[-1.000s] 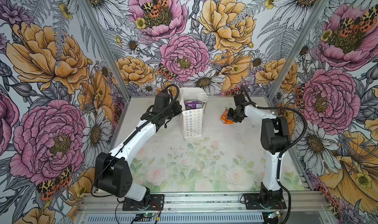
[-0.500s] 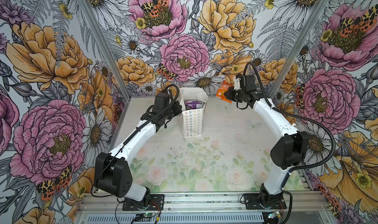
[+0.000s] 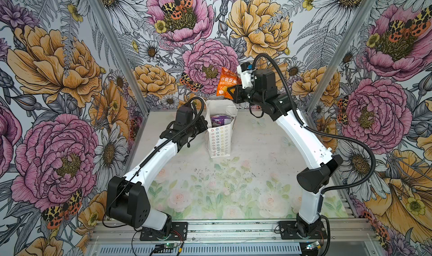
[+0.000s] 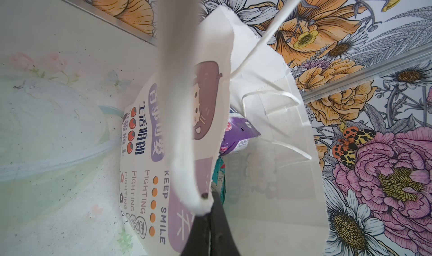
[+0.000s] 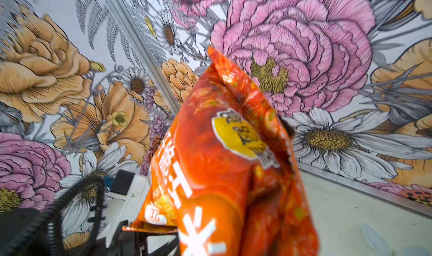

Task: Place the snacks into the paper bag
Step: 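Lift the orange packet up off the table with the right gripper, then lower the orange packet into the bag held by the left gripper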

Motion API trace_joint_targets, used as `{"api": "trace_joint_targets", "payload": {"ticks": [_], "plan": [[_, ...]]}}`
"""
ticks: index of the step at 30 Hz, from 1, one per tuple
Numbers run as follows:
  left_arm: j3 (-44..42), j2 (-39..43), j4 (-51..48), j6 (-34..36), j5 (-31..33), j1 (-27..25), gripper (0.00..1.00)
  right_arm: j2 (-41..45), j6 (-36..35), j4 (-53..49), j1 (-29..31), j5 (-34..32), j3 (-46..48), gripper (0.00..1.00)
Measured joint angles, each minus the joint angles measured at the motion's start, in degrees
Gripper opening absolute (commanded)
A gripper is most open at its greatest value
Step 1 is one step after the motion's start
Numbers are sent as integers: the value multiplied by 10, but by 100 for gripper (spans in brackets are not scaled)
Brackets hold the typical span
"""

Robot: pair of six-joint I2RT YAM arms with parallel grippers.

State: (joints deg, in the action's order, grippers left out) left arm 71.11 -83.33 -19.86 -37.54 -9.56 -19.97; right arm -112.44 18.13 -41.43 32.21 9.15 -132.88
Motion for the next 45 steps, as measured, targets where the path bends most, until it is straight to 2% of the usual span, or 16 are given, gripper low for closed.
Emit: {"api": "trace_joint_targets", "payload": {"ticks": [8,21,35,45], "plan": [[-4,4,0,0,0,3,0,-73,-49,-69,41,-61,-5,3],[-6,4,1,0,0,3,0,-82,-158,-151,95,-164,-35,3],[-7,4,3,0,0,3,0,-89,-189,-212,102,-157,-43,5],[-7,4,4,0,0,3,0,-130,-207,-290,102,-140,-123,5]]}}
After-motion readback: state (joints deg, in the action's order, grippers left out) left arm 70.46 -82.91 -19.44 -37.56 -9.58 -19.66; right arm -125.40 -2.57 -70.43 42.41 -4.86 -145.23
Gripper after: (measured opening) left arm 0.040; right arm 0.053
